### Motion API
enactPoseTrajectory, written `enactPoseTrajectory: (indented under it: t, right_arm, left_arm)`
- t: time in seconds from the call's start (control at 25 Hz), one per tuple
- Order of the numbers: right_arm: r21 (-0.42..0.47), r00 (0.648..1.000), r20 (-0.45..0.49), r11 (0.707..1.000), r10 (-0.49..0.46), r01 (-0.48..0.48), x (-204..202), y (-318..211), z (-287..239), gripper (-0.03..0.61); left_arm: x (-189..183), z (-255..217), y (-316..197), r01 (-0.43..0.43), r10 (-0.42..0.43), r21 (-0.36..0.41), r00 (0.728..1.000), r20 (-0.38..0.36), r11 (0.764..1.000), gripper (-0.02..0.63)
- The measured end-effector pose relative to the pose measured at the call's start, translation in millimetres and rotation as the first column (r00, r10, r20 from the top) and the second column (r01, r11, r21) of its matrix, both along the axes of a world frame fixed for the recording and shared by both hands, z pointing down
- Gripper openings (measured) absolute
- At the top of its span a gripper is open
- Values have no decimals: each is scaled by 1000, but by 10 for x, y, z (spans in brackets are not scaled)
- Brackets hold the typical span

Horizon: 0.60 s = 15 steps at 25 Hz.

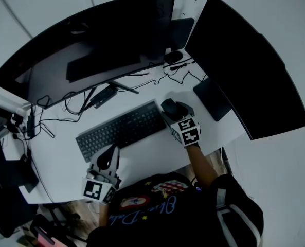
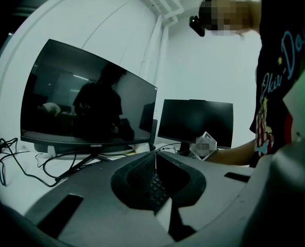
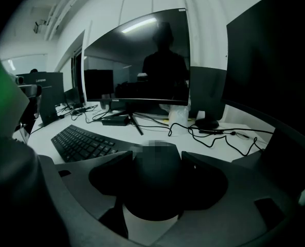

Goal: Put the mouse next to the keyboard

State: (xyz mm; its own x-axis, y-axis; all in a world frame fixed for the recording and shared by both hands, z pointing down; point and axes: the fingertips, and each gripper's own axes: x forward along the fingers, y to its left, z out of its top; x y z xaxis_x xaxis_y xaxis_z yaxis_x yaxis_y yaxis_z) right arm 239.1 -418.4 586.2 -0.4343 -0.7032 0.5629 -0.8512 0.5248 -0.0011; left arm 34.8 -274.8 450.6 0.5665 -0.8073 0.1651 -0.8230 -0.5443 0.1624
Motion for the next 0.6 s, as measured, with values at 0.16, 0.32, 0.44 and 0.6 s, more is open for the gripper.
enactPoseTrajectory:
  t: [0.16,0.32,0.44,0.6]
  right_arm:
    - [-20,1000,-9,1000,18,-19,78,-75,140,281]
    - [-49,999,-10,998,34,-35,107,-115,271,281]
    - [-65,999,-20,997,32,-34,102,-134,365,281]
    - [-85,999,-27,996,28,-30,91,-137,452,281]
  left_arm:
    - [-67,98,12,34,-33,-44,999,31,998,5]
    - [-122,107,-18,53,-51,-55,998,37,997,5]
    - [-148,129,-38,60,-58,-59,998,40,996,5]
    - [-179,160,-70,72,-69,-66,997,40,995,5]
